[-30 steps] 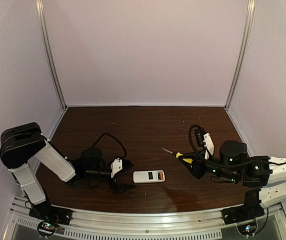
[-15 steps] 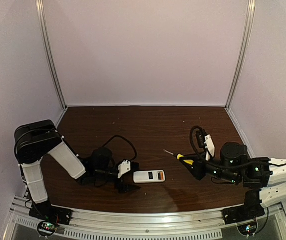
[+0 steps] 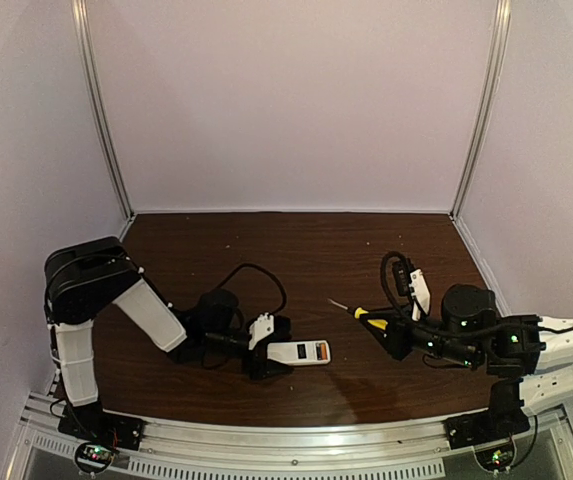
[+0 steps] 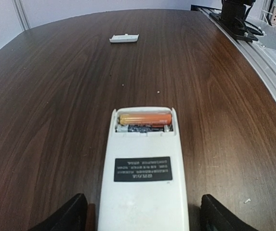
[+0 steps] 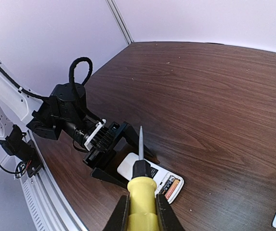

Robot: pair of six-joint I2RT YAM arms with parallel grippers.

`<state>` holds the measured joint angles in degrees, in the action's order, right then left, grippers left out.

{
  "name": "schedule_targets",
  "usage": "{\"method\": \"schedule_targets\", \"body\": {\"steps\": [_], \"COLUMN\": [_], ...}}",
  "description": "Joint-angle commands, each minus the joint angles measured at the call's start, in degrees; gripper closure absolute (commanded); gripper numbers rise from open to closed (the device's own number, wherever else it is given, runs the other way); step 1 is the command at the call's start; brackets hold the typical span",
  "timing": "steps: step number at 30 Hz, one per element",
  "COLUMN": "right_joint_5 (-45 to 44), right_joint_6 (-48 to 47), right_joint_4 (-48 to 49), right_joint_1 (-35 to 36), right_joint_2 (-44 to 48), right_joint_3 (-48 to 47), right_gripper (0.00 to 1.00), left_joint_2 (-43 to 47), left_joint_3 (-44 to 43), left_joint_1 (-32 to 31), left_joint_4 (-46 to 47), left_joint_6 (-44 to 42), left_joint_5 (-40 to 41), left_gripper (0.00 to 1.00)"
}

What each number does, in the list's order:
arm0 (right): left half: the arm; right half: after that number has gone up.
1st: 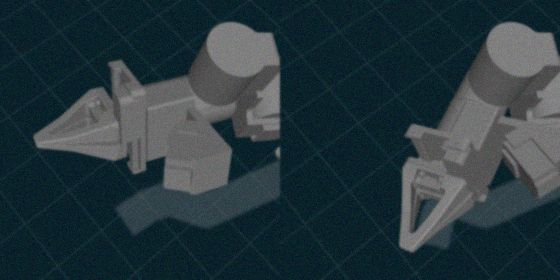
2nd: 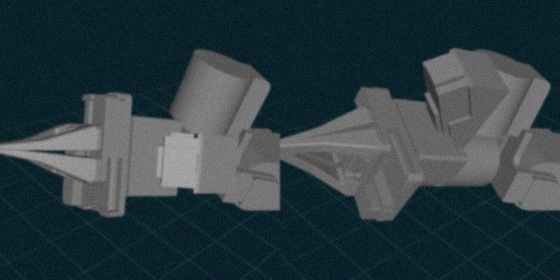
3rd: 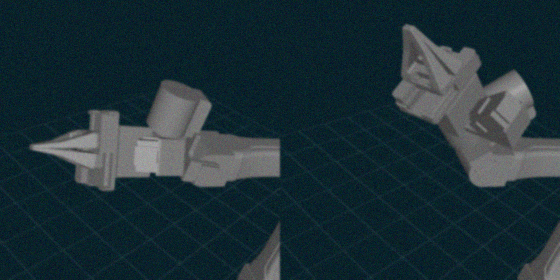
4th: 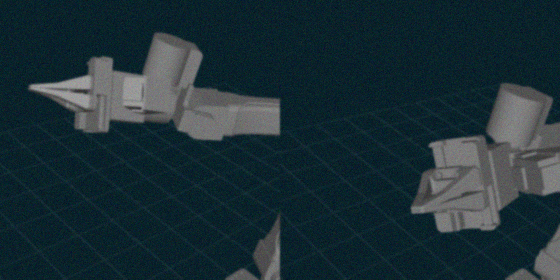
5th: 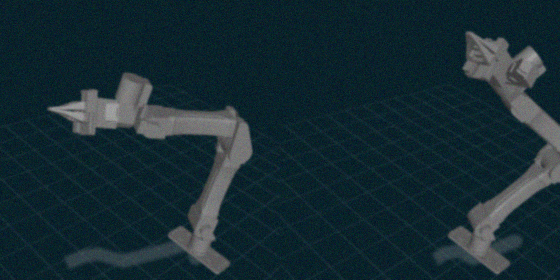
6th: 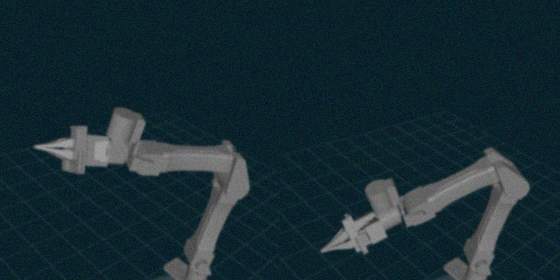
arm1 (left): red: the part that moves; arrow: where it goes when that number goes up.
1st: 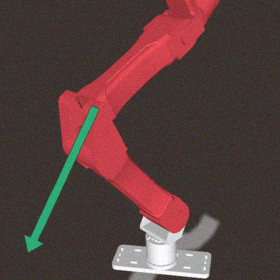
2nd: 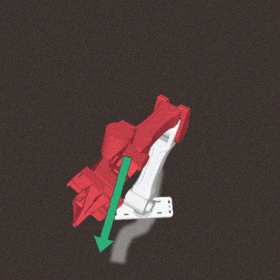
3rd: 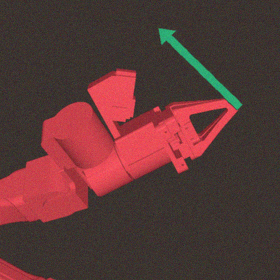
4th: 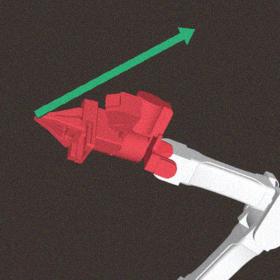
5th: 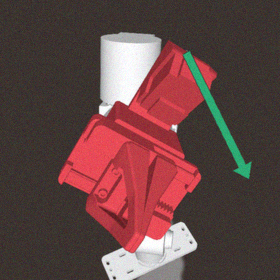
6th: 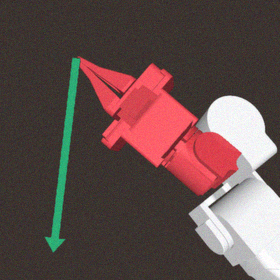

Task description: Unload the batteries from the remote control

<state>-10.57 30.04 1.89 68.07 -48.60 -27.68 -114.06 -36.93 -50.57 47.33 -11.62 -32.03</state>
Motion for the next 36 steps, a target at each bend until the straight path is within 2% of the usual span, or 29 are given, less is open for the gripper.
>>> {"method": "schedule_targets", "body": {"steps": [1, 12, 21, 28, 32, 36], "right_joint_5": [-1.17, -0.77, -0.9, -1.5, -1.87, -2.04], "right_joint_6": [0.28, 0.35, 0.13, -0.6, -1.16, -1.37], "right_joint_4": [0.31, 0.74, 0.79, -1.43, -5.09, -7.38], "right_joint_1": [-0.19, -0.14, -0.16, -0.15, -0.16, -0.2], "right_joint_2": [0.28, -0.05, -0.44, -0.41, 0.12, -0.33], "right_joint_3": [0.36, 0.26, 0.22, -1.45, -3.26, -5.17], "right_gripper": [1.0, 1.0, 1.0, 1.0, 1.0, 1.0], "left_joint_2": [-1.5, -4.93, -2.93, 3.77, 7.89, 9.66], "left_joint_3": [-2.17, -5.91, -3.59, 1.9, 4.73, 6.01], "left_joint_1": [0.3, 0.29, -0.1, -2.15, -3.84, -4.47], "left_joint_4": [-1.22, -4.33, -2.63, 0.12, -0.57, -0.33], "left_joint_6": [1.67, 2.41, 0.91, -1.33, -4.17, -5.32], "left_joint_5": [-2.95, -4.13, -4.32, 3.96, 12.76, 15.79], "left_gripper": [0.17, 0.25, 0.58, 0.73, 0.82, 0.93]}}
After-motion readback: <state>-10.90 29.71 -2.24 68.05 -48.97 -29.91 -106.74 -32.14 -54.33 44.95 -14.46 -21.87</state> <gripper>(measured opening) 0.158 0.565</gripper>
